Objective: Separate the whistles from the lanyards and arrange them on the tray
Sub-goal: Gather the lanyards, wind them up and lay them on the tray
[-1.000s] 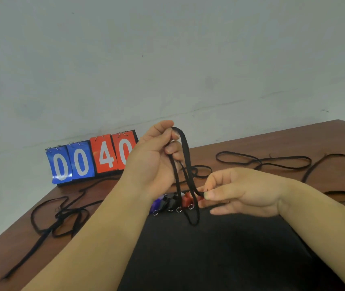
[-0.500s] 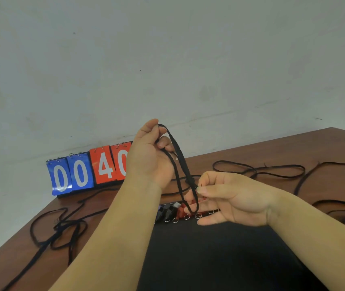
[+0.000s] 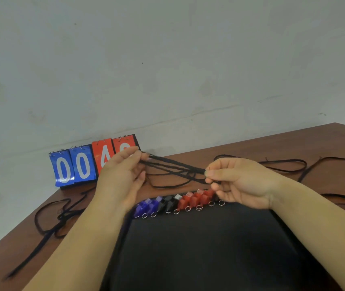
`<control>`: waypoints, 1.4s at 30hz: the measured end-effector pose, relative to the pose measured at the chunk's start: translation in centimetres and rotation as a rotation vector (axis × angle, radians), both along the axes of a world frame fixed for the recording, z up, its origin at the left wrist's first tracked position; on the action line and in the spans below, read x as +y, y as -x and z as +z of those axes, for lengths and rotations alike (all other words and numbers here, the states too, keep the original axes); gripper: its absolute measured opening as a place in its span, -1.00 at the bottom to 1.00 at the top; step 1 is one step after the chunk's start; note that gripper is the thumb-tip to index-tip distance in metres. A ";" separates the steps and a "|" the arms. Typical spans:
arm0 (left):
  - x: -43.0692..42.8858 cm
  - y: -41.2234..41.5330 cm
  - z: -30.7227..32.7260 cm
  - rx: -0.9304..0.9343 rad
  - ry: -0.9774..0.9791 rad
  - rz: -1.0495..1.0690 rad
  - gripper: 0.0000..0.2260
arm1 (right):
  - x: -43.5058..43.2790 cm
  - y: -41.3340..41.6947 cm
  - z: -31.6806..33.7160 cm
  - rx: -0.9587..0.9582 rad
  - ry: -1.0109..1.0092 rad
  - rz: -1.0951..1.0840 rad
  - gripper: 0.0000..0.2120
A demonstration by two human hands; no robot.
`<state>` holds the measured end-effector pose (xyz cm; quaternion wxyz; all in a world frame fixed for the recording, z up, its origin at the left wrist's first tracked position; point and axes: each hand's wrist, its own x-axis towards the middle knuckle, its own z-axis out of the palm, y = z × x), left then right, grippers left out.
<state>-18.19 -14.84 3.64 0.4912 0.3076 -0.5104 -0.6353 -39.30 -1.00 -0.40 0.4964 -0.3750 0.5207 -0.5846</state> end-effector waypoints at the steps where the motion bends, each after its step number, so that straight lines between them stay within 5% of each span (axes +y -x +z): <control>1: -0.1 -1.2 -0.8 -0.113 0.027 0.019 -0.86 | -0.1 0.0 -0.1 0.041 -0.010 -0.021 -0.92; 6: -0.4 -6.3 -4.5 -0.664 0.232 -0.027 -0.88 | 0.0 -1.1 -0.4 0.415 -0.135 -0.060 -0.91; 16: 2.3 -9.5 -5.9 -1.214 0.720 -0.331 -0.97 | 4.7 -4.8 0.2 1.137 -0.345 0.164 -0.99; 23: 4.5 -10.2 -6.3 -1.290 0.853 -0.556 -0.90 | 8.2 -6.3 -0.8 1.352 -0.399 0.231 -0.93; 30: 6.4 -9.4 -6.1 -1.256 0.951 -0.368 -0.81 | 8.1 -8.3 0.2 1.467 -0.359 0.173 -0.79; 42: 8.3 -10.6 -7.6 -1.205 0.973 -0.473 -0.83 | 8.8 -10.7 -0.2 1.501 -0.392 0.307 -0.82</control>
